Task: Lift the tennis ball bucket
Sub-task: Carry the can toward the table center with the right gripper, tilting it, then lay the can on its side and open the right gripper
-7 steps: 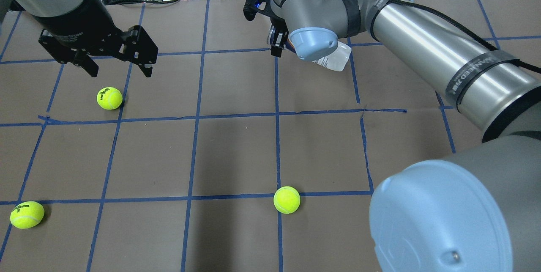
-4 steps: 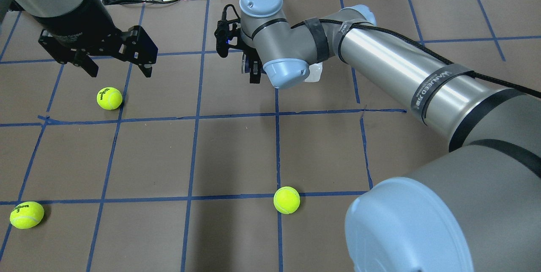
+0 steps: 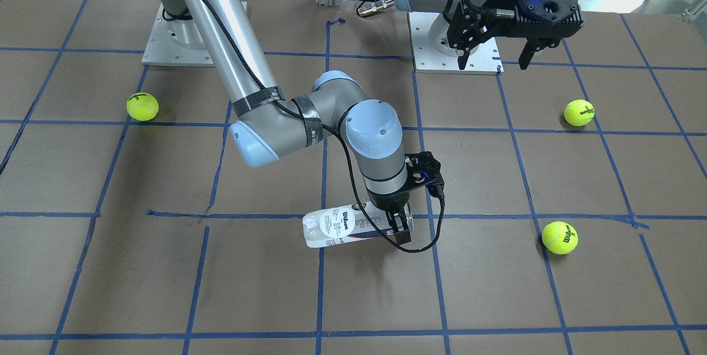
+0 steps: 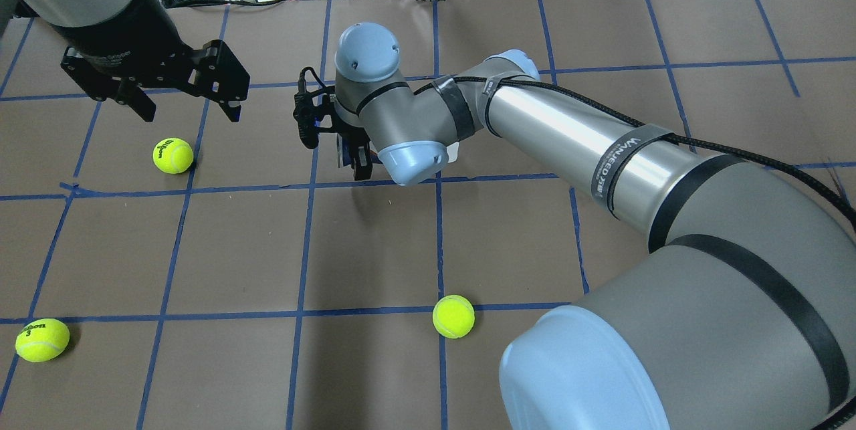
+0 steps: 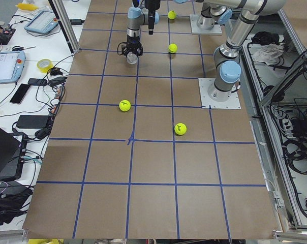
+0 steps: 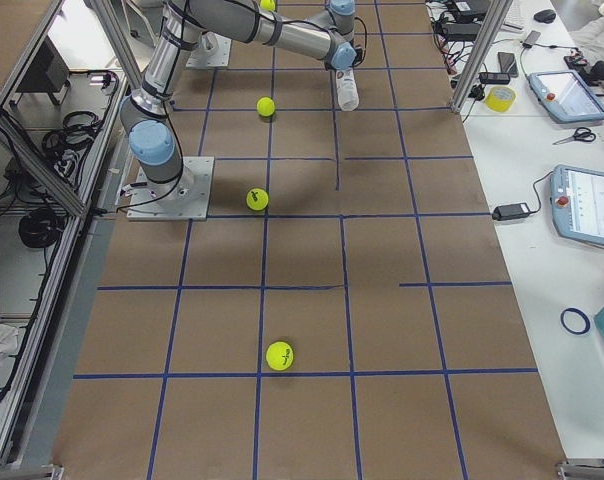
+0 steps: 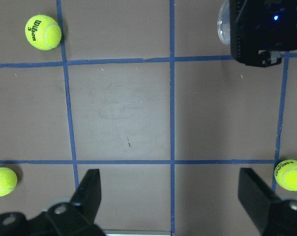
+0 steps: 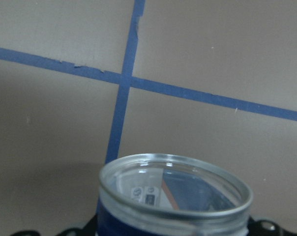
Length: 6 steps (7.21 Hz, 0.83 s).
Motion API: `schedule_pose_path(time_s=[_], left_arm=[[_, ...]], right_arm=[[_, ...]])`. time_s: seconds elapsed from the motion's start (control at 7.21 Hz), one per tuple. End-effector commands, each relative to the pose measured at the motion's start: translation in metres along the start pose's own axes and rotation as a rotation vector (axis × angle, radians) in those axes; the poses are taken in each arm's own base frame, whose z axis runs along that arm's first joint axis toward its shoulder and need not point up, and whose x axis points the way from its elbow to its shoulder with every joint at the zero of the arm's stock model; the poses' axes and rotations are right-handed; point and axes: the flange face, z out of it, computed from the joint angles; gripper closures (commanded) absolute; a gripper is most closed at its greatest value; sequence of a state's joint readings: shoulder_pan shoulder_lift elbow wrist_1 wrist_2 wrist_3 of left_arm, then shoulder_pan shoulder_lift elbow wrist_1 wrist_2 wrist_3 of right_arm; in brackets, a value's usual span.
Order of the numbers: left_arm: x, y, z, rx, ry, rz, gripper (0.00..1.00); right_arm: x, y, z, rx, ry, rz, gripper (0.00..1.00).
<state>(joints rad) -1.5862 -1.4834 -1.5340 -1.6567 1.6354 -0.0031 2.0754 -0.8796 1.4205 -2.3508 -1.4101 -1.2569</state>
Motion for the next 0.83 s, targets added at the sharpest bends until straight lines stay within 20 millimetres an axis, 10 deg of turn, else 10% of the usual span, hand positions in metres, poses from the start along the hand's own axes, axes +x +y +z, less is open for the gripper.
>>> schedule_pose_path(time_s=[0.0,0.14,0.69], left_arm=[[0.0,0.0,0.0,0.0,-0.001,0.0,0.0],[0.0,0.001,-0.001,0.002,-0.001,0.0,0.0],[0.003,-0.001,0.003,-0.006,0.003,0.005,0.0]], right_arm=[[-0.008,-0.007,0.011,0.003,0.012,-0.026,0.15],[-0.007,-0.006,0.013,0.003,0.01,0.043,0.0],[0.003,0.0,-0.001,-0.026,0.055,0.278,0.0]])
